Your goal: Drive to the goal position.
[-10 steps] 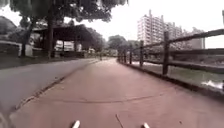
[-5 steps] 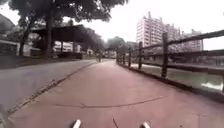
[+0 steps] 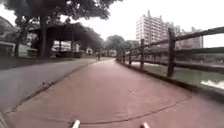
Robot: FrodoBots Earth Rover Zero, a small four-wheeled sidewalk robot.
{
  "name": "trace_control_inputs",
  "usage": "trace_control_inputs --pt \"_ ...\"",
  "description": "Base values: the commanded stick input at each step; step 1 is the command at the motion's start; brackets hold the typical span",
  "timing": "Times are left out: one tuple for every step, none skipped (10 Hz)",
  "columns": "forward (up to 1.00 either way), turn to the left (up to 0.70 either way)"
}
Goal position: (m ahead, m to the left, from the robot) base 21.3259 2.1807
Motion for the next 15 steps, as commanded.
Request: trace_control_inputs --pt "0.7 0.0" --pt "0.7 0.0" --pt "0.7 0.0" --pt "0.7 0.0" --pt "0.7 0.0" --pt "0.7 0.0" --pt "0.7 0.0" --pt "0.7 0.0" --pt "0.7 0.0" --pt "0.7 0.0" --pt "0.7 0.0" --pt "0.7 0.0" --pt "0.7 0.0" --pt "0.7 0.0" --pt "0.7 0.0"
